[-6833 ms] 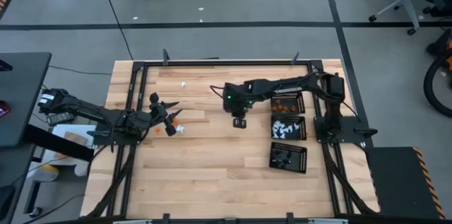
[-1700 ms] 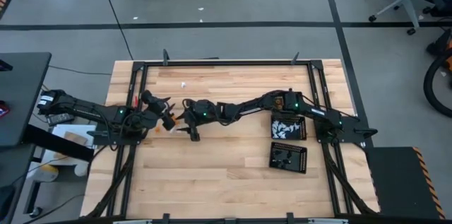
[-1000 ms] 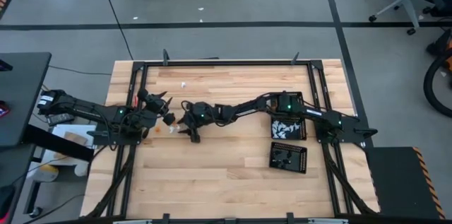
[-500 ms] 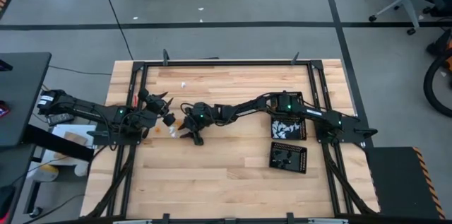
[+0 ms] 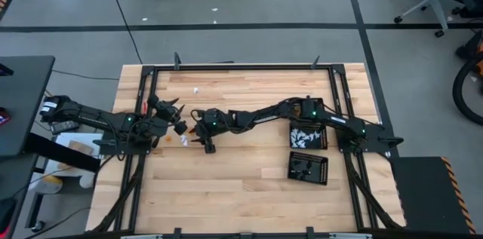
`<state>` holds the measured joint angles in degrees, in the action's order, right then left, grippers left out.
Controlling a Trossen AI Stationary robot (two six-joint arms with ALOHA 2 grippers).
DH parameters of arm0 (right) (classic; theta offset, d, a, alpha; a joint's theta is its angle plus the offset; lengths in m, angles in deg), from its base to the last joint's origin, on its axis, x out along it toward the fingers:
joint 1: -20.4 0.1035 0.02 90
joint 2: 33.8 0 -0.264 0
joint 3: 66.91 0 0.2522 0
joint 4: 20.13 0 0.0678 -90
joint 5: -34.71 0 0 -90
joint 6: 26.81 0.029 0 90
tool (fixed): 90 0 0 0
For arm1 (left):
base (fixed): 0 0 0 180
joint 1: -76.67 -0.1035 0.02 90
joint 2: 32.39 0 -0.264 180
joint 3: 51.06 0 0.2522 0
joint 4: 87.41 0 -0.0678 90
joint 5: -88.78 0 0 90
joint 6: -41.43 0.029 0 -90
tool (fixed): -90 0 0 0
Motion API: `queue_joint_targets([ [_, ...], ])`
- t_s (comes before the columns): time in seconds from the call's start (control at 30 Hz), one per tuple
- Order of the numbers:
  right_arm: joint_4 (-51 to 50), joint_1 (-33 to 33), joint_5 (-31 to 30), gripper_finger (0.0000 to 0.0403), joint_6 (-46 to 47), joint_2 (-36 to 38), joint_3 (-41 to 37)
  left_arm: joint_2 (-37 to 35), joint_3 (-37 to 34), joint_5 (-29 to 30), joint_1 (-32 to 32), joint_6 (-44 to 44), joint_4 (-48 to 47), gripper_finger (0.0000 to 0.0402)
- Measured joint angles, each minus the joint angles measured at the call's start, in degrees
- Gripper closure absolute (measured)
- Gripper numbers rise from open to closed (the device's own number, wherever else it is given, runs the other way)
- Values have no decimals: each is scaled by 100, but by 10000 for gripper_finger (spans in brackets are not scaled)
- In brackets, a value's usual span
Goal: Sort Halloween decoration
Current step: Put the orange pumpkin toy into the top black bin
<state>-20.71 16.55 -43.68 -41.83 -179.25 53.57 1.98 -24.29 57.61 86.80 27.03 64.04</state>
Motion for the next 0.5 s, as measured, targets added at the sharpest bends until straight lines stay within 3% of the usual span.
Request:
queue_joint_targets([
  [0.2, 1082, -140, 55, 224, 155, -366, 0, 0, 0, 552, -6, 54, 103, 260],
  [0.5, 671, -213, 331, 225, 202, -361, 2, 0, 0, 418, -4, -161, 177, 260],
])
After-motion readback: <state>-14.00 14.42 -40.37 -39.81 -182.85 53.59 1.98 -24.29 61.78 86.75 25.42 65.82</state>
